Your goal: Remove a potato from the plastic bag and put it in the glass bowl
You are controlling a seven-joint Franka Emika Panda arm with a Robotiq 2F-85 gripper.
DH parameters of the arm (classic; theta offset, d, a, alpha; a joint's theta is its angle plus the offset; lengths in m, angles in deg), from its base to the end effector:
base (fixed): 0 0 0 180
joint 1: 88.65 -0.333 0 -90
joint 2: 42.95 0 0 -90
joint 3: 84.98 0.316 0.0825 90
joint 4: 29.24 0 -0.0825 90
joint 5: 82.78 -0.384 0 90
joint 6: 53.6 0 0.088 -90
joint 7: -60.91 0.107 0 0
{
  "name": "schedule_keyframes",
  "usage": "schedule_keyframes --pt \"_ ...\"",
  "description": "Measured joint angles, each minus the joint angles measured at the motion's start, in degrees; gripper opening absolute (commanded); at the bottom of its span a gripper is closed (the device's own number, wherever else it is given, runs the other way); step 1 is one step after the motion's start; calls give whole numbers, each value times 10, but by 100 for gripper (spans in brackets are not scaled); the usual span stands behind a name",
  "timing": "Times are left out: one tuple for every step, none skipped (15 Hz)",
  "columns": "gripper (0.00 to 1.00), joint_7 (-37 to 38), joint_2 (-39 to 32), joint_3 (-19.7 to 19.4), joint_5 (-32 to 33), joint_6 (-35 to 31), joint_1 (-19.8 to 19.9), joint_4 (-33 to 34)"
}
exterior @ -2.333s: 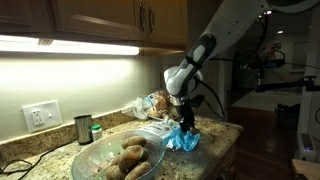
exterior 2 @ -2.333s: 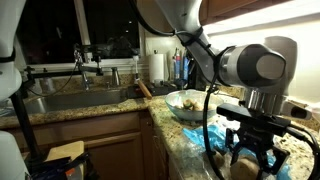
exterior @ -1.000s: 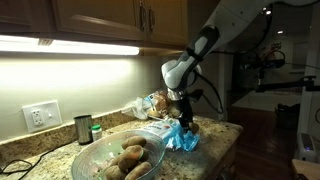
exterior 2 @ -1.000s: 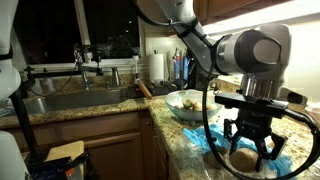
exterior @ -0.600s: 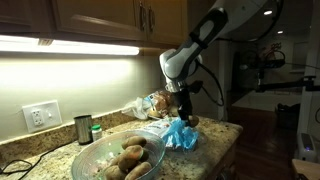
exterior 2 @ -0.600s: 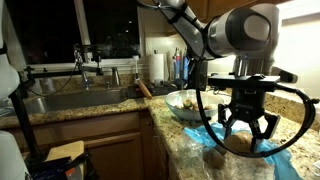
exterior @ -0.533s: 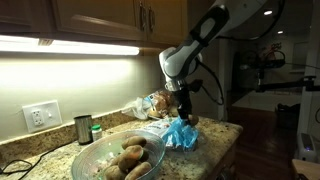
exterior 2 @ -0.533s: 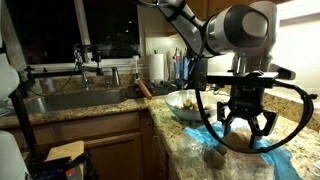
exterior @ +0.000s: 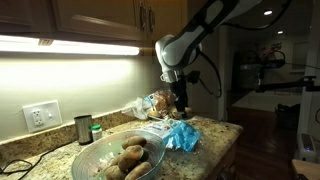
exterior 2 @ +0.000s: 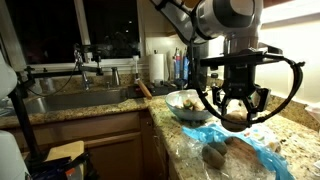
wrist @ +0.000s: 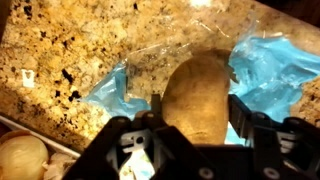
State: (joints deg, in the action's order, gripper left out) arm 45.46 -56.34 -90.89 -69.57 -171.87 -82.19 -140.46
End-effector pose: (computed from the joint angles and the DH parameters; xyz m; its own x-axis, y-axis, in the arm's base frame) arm 0.5769 -0.1365 0.3572 0.9721 0.1576 -0.1740 0.1875 -0.9672 0.1712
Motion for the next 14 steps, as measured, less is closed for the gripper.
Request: schedule_keyframes --pt "41 0 4 1 3 0 -2 0" --pt "41 0 9 2 7 0 -4 0" --pt "41 0 13 3 11 0 -5 0" --pt "41 0 17 5 14 0 -7 0" --pt "41 0 20 6 16 0 -8 0" --pt "41 0 23 8 16 0 -9 0" --pt "41 -1 25 10 16 0 -10 1" --pt "41 -4 26 13 15 0 -11 3" --pt "41 -6 26 16 15 0 -12 5" --pt "41 -10 26 20 15 0 -12 8" --pt "41 -15 26 23 14 0 -12 10" --pt "41 -19 26 27 13 0 -13 13" --pt "41 -23 26 30 13 0 -13 16" --pt "41 -27 26 33 13 0 -14 20"
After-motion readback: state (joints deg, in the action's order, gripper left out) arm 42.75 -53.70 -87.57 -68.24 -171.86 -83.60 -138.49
